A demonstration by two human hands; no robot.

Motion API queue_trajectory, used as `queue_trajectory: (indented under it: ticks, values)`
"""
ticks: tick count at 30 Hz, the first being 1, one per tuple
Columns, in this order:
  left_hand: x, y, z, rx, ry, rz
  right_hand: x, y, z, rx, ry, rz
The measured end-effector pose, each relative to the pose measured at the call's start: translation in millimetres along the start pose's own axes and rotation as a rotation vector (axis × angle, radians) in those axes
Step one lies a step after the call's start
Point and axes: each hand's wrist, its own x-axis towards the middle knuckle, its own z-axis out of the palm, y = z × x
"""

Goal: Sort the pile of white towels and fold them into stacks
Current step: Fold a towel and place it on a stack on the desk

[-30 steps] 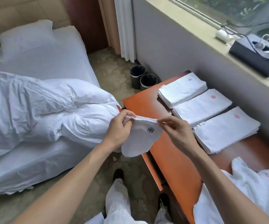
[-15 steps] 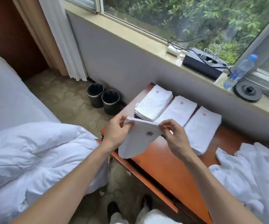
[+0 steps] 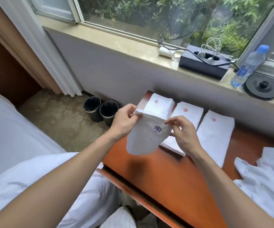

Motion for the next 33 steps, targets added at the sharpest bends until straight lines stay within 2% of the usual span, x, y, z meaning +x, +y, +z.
queue_trajectory:
  ticks: [8, 13, 19, 23, 28, 33]
  values:
    - [117.3, -0.7, 4.7, 0.016, -0.103, 0.004, 104.2, 9.8, -4.0, -0.133, 0.054, 0.043]
    - [202.0, -26.1, 33.2, 0.009, -0.244, -0.037, 168.4, 37.9, -5.0, -0.249, 0.137, 0.107]
    - [291.6, -68.8, 74.4, 0.010, -0.281, -0.081, 239.8, 76.6, -0.6, -0.340, 0.187, 0.179]
    - [328.7, -103.7, 107.7, 0.072, -0.342, -0.110, 265.8, 114.6, 2.8, -0.397, 0.214, 0.281]
    - [364.4, -131.8, 132.1, 0.126, -0.395, -0.156, 295.2, 151.1, 3.9, -0.412, 0.246, 0.310]
    - [383.1, -155.7, 143.3, 0.242, -0.431, -0.164, 314.2, 182.4, 13.0, -0.495, 0.195, 0.339]
